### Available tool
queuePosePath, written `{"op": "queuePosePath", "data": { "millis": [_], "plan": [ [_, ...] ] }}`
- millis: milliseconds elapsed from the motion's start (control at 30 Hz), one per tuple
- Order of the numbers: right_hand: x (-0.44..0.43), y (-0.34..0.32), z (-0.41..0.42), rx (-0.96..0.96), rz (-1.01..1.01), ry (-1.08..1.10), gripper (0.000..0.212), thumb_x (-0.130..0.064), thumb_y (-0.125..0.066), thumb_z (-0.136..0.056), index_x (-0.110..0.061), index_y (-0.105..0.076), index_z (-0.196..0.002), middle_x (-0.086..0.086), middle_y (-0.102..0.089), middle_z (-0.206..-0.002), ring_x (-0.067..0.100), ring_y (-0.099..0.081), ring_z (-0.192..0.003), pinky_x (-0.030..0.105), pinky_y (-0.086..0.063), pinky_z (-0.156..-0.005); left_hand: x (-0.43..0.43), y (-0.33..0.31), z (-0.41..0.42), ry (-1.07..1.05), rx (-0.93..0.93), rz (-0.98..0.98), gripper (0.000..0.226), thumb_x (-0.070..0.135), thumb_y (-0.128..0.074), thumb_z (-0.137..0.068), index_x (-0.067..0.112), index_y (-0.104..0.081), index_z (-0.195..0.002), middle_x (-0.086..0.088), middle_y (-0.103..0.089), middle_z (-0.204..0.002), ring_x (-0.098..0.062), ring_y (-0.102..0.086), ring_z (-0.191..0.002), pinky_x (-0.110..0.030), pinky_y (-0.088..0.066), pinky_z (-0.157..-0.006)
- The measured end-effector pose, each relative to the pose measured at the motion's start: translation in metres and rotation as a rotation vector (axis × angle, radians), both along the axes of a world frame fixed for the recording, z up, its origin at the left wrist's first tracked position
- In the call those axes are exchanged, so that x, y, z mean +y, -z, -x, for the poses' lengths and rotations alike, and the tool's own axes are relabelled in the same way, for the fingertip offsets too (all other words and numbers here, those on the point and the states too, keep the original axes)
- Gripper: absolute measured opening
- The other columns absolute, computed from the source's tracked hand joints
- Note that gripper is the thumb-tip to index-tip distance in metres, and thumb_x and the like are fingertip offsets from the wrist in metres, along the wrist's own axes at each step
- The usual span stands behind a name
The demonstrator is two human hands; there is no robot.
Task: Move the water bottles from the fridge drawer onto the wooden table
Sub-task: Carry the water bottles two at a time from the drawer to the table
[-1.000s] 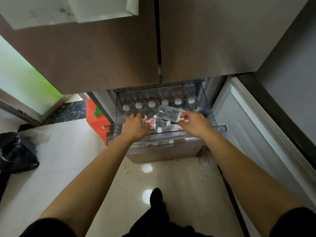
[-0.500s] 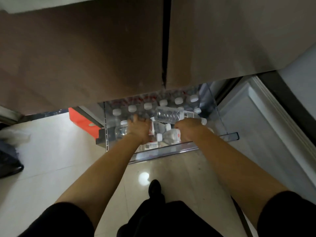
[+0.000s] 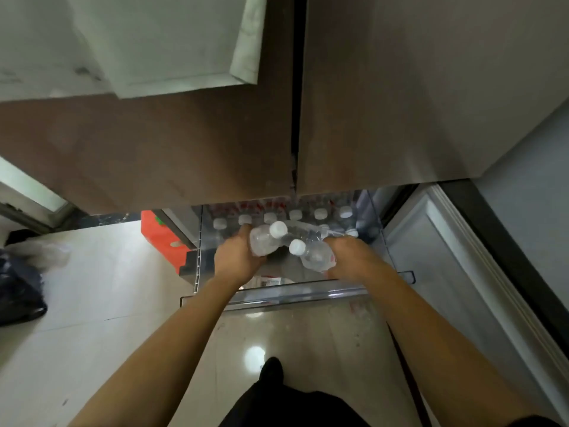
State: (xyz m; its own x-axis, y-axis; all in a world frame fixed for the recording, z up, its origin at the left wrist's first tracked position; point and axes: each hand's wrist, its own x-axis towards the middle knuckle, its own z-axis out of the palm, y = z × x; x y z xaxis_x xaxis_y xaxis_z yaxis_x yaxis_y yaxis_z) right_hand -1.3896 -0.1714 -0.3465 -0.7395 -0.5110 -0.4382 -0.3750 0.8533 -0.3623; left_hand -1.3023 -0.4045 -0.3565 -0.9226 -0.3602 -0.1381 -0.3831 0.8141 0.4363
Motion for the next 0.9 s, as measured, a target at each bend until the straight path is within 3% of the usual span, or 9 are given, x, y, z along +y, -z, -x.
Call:
{"op": "queuePosePath", "data": {
  "millis": [133, 300, 400, 467, 567, 733, 833, 900],
  "plan": [
    [0.018, -0.023, -0.018, 0.000, 0.252, 0.093, 0.067, -0.033, -0.081, -0.079, -0.021, -0.050, -0.137, 0.001, -0.064, -0.121, 0.019, -0.062, -0.104, 0.032, -0.052, -0.084, 0.011, -0.035, -0.026, -0.205, 0.221, -0.291, 0.058, 0.032, -0.085, -0.072, 0.013, -0.052, -0.116, -0.003, -0.068, -0.102, -0.028, -0.064, -0.091, -0.037, -0.052, -0.076],
    [0.020, -0.055, -0.050, -0.078, 0.692, 0.194, 0.067, -0.030, -0.083, -0.079, -0.027, -0.050, -0.137, -0.010, -0.062, -0.121, 0.010, -0.060, -0.111, 0.027, -0.050, -0.093, 0.036, -0.088, -0.071, -0.323, 0.465, -0.548, 0.064, 0.018, -0.088, -0.070, 0.027, -0.050, -0.120, 0.014, -0.060, -0.107, -0.011, -0.058, -0.099, -0.016, -0.047, -0.081],
    [0.010, -0.076, -0.071, -0.108, 0.880, 0.176, 0.065, -0.023, -0.084, -0.078, -0.030, -0.050, -0.133, -0.014, -0.059, -0.122, 0.008, -0.056, -0.114, 0.026, -0.046, -0.097, 0.049, -0.120, -0.108, -0.379, 0.558, -0.589, 0.069, 0.015, -0.089, -0.068, 0.028, -0.050, -0.123, 0.007, -0.062, -0.119, -0.016, -0.059, -0.110, -0.033, -0.050, -0.096],
    [0.001, -0.085, -0.086, -0.160, 0.967, 0.114, 0.065, -0.020, -0.085, -0.077, -0.033, -0.050, -0.130, -0.021, -0.059, -0.121, 0.000, -0.057, -0.112, 0.019, -0.044, -0.094, 0.060, -0.138, -0.139, -0.437, 0.589, -0.598, 0.068, 0.013, -0.089, -0.068, 0.029, -0.052, -0.122, 0.008, -0.064, -0.119, -0.015, -0.061, -0.109, -0.036, -0.051, -0.099],
    [-0.017, -0.092, -0.117, -0.212, 0.998, -0.028, 0.064, -0.016, -0.086, -0.076, -0.036, -0.050, -0.125, -0.028, -0.057, -0.116, -0.011, -0.057, -0.107, 0.009, -0.045, -0.085, 0.073, -0.147, -0.193, -0.545, 0.648, -0.598, 0.069, 0.011, -0.089, -0.067, 0.022, -0.056, -0.126, 0.005, -0.067, -0.119, -0.015, -0.064, -0.109, -0.042, -0.053, -0.099],
    [-0.053, -0.094, -0.202, -0.363, 0.981, -0.237, 0.066, -0.023, -0.086, -0.076, -0.035, -0.051, -0.130, -0.021, -0.060, -0.123, -0.001, -0.057, -0.115, 0.024, -0.047, -0.099, 0.074, -0.149, -0.294, -0.727, 0.655, -0.599, 0.063, 0.009, -0.090, -0.065, 0.028, -0.058, -0.116, 0.009, -0.069, -0.113, -0.011, -0.065, -0.106, -0.041, -0.054, -0.095],
    [-0.074, -0.097, -0.253, -0.458, 0.979, -0.346, 0.061, -0.021, -0.086, -0.076, -0.043, -0.052, -0.122, -0.020, -0.062, -0.123, -0.002, -0.059, -0.113, 0.020, -0.048, -0.096, 0.069, -0.151, -0.348, -0.786, 0.646, -0.581, 0.067, 0.010, -0.091, -0.063, 0.029, -0.059, -0.119, 0.010, -0.070, -0.113, -0.012, -0.065, -0.107, -0.041, -0.054, -0.093],
    [-0.095, -0.101, -0.290, -0.481, 0.933, -0.452, 0.065, -0.021, -0.086, -0.077, -0.037, -0.051, -0.129, -0.016, -0.061, -0.126, 0.000, -0.059, -0.115, 0.021, -0.048, -0.097, 0.062, -0.156, -0.394, -0.833, 0.674, -0.588, 0.067, 0.007, -0.089, -0.064, 0.031, -0.059, -0.119, 0.011, -0.070, -0.113, -0.012, -0.065, -0.108, -0.039, -0.054, -0.093]
  ]
}}
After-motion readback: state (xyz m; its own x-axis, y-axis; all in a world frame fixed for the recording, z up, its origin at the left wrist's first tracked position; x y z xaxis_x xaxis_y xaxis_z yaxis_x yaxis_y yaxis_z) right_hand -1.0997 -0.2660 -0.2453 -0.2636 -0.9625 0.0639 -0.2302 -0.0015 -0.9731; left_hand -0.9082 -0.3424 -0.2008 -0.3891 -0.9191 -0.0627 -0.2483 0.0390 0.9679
